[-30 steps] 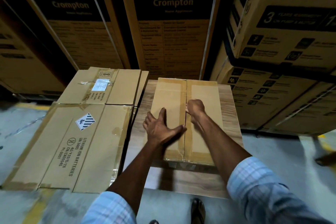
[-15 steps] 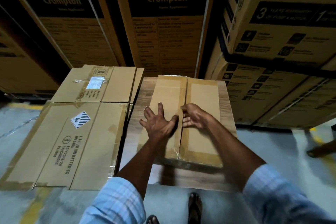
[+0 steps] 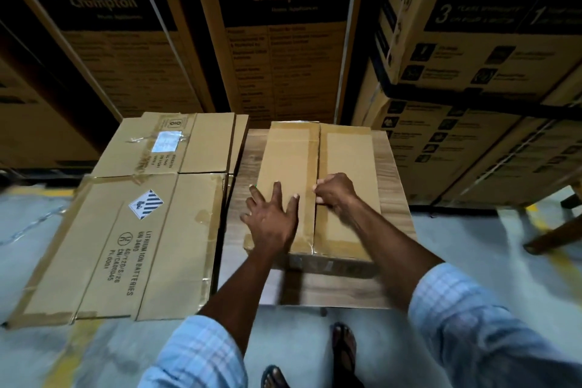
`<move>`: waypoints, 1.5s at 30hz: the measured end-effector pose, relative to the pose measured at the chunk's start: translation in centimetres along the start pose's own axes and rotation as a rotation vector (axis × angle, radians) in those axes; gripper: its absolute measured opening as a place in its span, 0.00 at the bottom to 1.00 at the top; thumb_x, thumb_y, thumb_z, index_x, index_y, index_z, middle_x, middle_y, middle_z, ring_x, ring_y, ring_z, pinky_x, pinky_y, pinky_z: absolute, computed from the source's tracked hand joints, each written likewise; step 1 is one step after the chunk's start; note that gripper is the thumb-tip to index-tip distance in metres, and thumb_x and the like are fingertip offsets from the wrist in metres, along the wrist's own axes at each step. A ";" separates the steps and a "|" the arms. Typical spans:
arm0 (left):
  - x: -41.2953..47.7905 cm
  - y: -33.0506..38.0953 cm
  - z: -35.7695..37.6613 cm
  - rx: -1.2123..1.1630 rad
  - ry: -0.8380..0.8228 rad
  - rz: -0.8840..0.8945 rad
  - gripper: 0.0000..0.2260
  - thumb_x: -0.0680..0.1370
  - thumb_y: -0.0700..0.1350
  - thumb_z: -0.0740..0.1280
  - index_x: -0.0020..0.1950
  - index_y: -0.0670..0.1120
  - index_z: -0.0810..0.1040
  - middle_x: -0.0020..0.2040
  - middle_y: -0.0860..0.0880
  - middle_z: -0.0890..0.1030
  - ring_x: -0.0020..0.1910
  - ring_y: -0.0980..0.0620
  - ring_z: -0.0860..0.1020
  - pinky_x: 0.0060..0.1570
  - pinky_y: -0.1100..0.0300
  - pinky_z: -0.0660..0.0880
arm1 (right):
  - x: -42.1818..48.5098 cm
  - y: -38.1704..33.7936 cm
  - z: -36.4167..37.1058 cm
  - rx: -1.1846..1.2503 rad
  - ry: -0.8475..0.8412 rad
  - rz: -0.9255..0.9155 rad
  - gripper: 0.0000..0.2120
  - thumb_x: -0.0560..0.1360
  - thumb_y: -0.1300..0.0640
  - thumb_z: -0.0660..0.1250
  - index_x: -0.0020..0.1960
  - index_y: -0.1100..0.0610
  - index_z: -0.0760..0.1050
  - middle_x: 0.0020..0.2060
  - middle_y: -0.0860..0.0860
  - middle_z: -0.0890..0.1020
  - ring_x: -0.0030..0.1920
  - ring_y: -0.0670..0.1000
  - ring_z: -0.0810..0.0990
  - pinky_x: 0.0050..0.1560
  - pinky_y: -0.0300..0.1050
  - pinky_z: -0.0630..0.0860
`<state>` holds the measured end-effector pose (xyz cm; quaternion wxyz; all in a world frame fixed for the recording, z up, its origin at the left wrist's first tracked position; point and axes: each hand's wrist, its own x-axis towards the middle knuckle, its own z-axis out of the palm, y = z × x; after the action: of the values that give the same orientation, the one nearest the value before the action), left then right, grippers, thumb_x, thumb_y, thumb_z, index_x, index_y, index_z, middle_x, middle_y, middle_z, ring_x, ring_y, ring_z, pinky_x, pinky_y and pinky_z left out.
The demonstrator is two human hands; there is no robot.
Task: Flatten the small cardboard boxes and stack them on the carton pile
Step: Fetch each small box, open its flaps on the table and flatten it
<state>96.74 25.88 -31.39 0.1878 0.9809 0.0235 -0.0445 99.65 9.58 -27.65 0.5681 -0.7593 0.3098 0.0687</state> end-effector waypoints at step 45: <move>-4.7 -3.8 0.1 0.460 -0.154 0.463 0.61 0.65 0.79 0.65 0.83 0.54 0.33 0.83 0.39 0.35 0.82 0.39 0.37 0.71 0.21 0.45 | -10.2 6.4 0.7 -0.589 0.084 -0.218 0.18 0.78 0.59 0.62 0.67 0.54 0.78 0.63 0.55 0.79 0.64 0.59 0.76 0.65 0.50 0.75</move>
<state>91.86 29.24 -32.42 -0.0324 0.9707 -0.2247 -0.0786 88.16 13.19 -28.52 0.3146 -0.9221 0.2166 0.0625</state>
